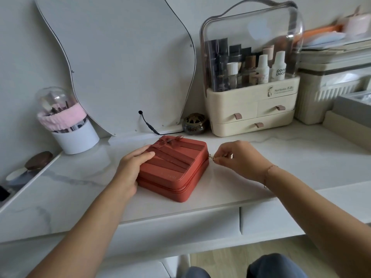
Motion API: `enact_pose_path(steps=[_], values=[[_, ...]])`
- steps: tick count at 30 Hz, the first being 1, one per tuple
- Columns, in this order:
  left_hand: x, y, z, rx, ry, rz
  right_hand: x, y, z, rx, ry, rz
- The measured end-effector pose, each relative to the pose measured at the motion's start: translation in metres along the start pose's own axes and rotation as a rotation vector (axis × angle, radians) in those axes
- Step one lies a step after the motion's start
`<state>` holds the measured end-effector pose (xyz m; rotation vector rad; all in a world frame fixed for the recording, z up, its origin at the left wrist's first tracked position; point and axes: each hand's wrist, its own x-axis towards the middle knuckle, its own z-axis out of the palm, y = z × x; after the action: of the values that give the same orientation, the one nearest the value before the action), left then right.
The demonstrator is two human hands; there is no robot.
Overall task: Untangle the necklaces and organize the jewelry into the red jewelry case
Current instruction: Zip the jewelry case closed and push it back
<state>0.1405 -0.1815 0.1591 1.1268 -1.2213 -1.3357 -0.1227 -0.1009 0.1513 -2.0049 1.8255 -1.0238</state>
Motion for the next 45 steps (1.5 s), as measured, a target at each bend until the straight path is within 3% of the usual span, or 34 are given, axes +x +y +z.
enact_pose_path(steps=[3, 8, 15, 25, 29, 33, 36, 39, 42, 45], values=[[0.002, -0.002, -0.001, 0.0, 0.025, 0.002, -0.018, -0.017, 0.007, -0.044, 0.025, -0.057], [0.0, -0.003, 0.001, 0.001, 0.047, 0.012, -0.056, -0.062, 0.031, 0.075, -0.088, -0.172], [-0.009, -0.005, 0.013, -0.022, 0.159, 0.039, -0.086, -0.079, 0.059, 0.178, 0.12, -0.024], [-0.041, -0.016, 0.06, -0.004, 0.338, 0.138, -0.084, -0.08, 0.073, 0.253, 0.221, 0.042], [-0.056, -0.014, 0.079, -0.02, 0.252, 0.077, -0.076, -0.085, 0.075, 0.233, 0.203, 0.006], [-0.066, -0.015, 0.083, -0.173, 0.014, -0.059, -0.073, -0.087, 0.075, 0.223, 0.164, -0.021], [-0.069, -0.021, 0.065, -0.242, -0.147, -0.044, -0.079, -0.084, 0.056, 0.206, 0.103, -0.106], [-0.076, -0.032, 0.042, -0.034, -0.163, 0.117, -0.076, -0.068, 0.031, 0.04, 0.301, -0.2], [-0.091, -0.033, 0.031, 0.343, -0.089, 0.221, -0.065, -0.048, 0.016, -0.184, 0.482, -0.201], [-0.101, -0.039, 0.035, 0.652, 0.117, 0.375, -0.054, -0.034, 0.023, -0.247, 0.41, -0.189]])
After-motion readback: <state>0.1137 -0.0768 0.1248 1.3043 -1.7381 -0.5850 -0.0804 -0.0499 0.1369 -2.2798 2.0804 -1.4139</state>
